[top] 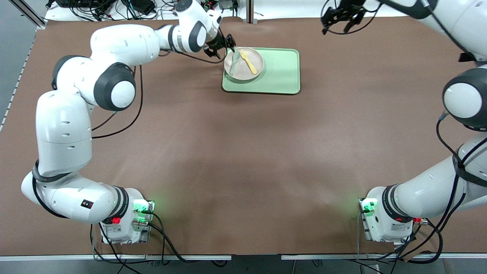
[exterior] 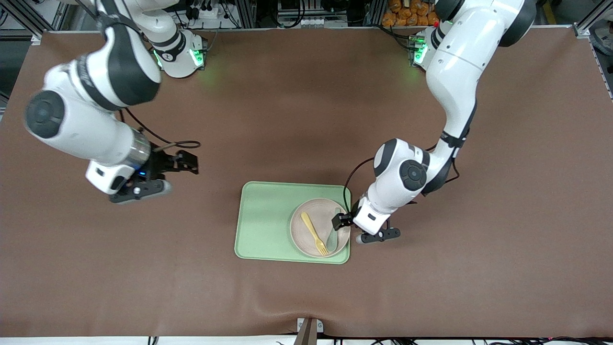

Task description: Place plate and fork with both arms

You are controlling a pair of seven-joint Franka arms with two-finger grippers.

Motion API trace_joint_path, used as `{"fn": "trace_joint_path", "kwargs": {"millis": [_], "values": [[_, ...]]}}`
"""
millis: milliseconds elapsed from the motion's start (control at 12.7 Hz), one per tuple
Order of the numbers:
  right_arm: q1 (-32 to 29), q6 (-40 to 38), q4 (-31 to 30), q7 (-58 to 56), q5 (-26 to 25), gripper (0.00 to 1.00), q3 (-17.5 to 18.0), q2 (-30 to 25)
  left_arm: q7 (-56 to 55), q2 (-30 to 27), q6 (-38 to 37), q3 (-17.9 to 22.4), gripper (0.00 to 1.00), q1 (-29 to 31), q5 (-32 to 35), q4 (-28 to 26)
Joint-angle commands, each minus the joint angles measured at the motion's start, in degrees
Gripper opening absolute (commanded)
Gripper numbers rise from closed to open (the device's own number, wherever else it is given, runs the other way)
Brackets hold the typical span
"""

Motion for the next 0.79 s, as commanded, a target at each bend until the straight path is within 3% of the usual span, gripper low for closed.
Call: {"fn": "trace_joint_path", "kwargs": {"millis": [0, 395, 711], "values": [[4.42, 4.84, 3.13, 3.23, 0.78, 1.00, -0.42, 6.22, -1.72, -8.25, -9.80, 1.63, 1.00, 1.24, 1.21, -0.24], [12.69, 10.75, 15.41, 12.89, 0.52, 1.00, -0.51, 21.07, 0.99, -22.14, -29.49, 1.89, 1.00, 9.76, 1.91, -0.50], [17.62, 21.37, 17.62, 20.65, -0.10, 1.00, -0.77, 28.80, 12.75, -30.76, -42.51, 1.81, 1.00, 17.92, 10.50, -0.33]]}}
